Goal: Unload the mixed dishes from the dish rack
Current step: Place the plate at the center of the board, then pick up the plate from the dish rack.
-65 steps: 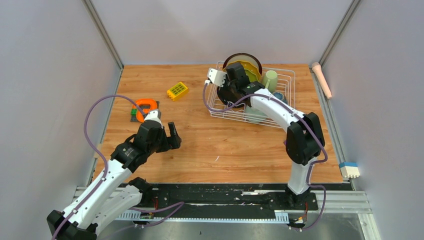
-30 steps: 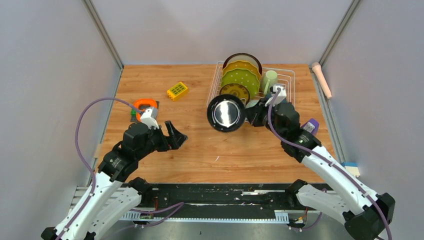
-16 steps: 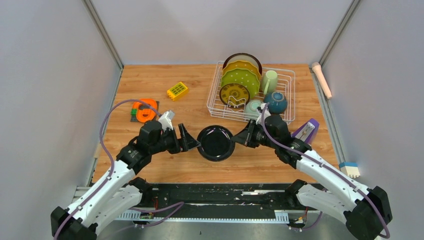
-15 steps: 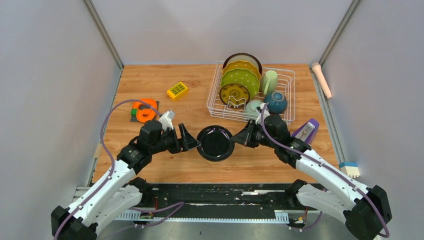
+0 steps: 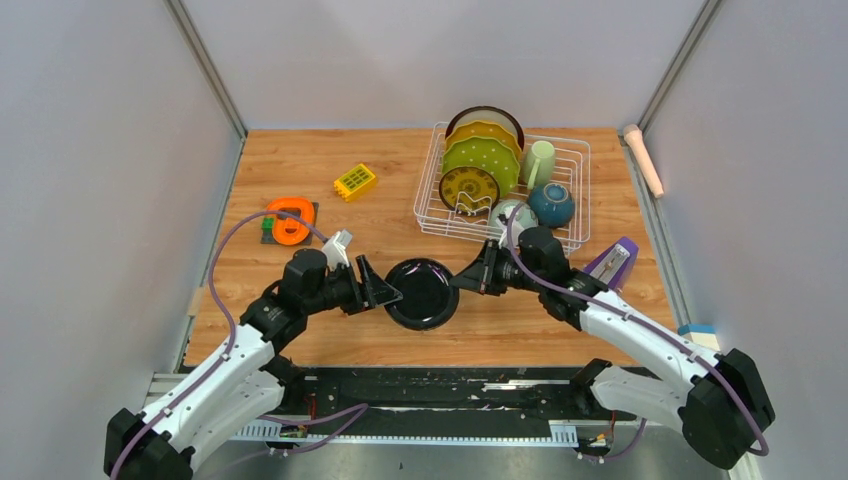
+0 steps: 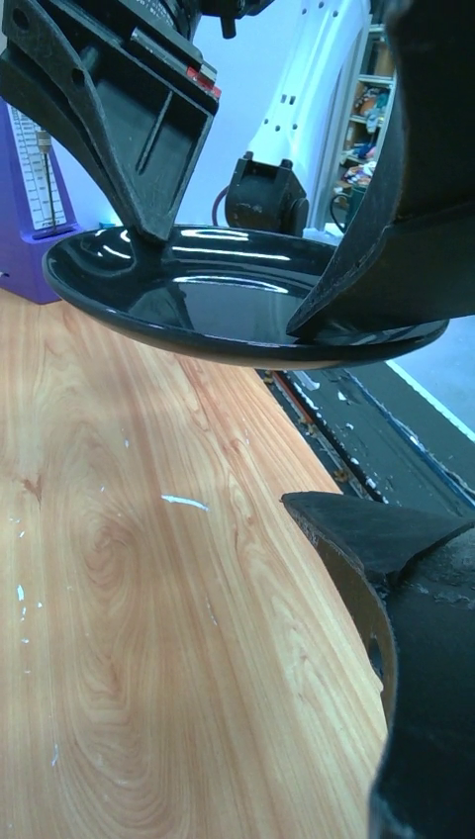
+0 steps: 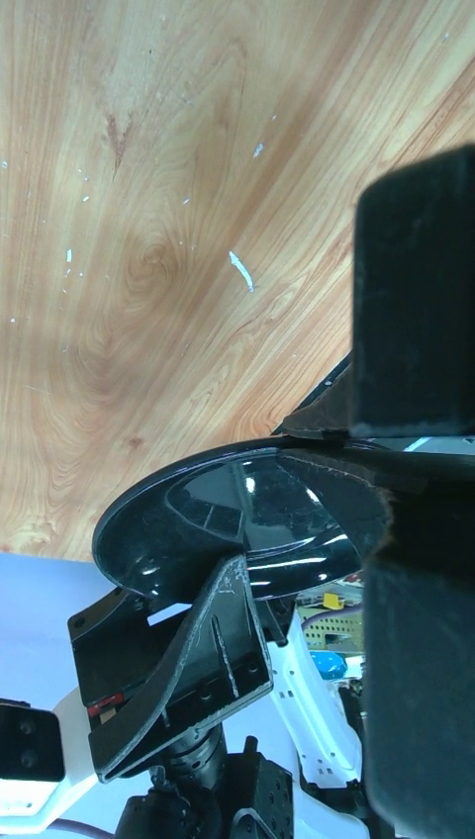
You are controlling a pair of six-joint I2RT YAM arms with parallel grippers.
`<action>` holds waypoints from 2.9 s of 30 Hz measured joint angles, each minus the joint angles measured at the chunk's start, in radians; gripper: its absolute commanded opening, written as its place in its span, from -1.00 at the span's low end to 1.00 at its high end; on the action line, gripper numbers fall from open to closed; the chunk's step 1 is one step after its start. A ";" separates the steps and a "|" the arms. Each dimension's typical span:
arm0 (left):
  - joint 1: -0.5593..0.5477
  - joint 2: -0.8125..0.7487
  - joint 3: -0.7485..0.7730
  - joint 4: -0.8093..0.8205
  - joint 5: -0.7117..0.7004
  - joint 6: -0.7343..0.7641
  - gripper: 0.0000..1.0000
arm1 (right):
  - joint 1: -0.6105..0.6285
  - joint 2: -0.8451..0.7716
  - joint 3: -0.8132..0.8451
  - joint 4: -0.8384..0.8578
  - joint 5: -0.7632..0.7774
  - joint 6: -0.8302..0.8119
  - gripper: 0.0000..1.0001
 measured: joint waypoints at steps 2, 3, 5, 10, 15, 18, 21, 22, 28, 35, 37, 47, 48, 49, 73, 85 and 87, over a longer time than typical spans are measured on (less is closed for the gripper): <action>-0.001 0.000 -0.001 0.004 0.000 -0.004 0.16 | 0.000 0.018 0.000 0.016 -0.014 -0.002 -1.00; -0.002 0.000 -0.001 0.005 0.000 -0.005 0.11 | 0.001 0.026 0.000 0.023 -0.021 -0.003 -1.00; -0.003 0.007 -0.001 0.013 0.000 -0.008 -0.08 | 0.002 0.045 0.000 0.037 -0.035 -0.005 -1.00; -0.003 0.032 -0.001 0.025 0.004 -0.014 -0.65 | 0.002 0.058 0.000 0.048 -0.040 -0.014 -1.00; -0.003 0.032 0.007 0.041 0.004 -0.036 -1.00 | 0.002 0.059 0.000 0.041 -0.032 -0.043 -0.48; -0.003 0.032 0.007 0.031 -0.016 -0.035 -1.00 | 0.003 0.058 0.000 0.051 -0.022 -0.046 0.18; -0.003 0.029 0.007 -0.011 -0.048 -0.035 -1.00 | 0.003 0.038 0.000 0.056 0.019 -0.069 0.66; -0.003 0.023 0.007 -0.027 -0.063 -0.036 -1.00 | 0.004 0.024 0.000 0.058 0.042 -0.078 0.79; -0.003 -0.053 0.005 -0.126 -0.172 -0.048 -1.00 | 0.006 -0.104 -0.039 0.071 0.222 -0.107 1.00; -0.003 -0.069 -0.019 -0.205 -0.324 -0.067 -1.00 | 0.006 -0.217 -0.107 0.074 0.407 -0.145 1.00; -0.003 -0.045 -0.020 -0.225 -0.372 -0.070 -1.00 | 0.006 -0.220 -0.114 0.074 0.429 -0.161 1.00; 0.031 0.063 -0.022 -0.248 -0.503 -0.088 -1.00 | 0.006 -0.224 -0.116 0.073 0.448 -0.199 1.00; 0.038 0.062 -0.025 -0.248 -0.510 -0.090 -1.00 | 0.006 -0.224 -0.116 0.074 0.451 -0.199 1.00; 0.045 0.061 -0.030 -0.247 -0.514 -0.093 -0.98 | 0.006 -0.225 -0.116 0.074 0.454 -0.199 1.00; 0.077 -0.024 0.017 -0.243 -0.644 0.048 1.00 | 0.006 -0.190 -0.097 0.048 0.504 -0.352 1.00; 0.077 0.022 0.098 0.188 -0.590 0.377 1.00 | 0.005 -0.085 0.008 0.050 0.531 -0.470 1.00; 0.077 0.071 0.098 0.280 -0.564 0.433 1.00 | -0.002 -0.051 0.045 0.051 0.530 -0.499 0.99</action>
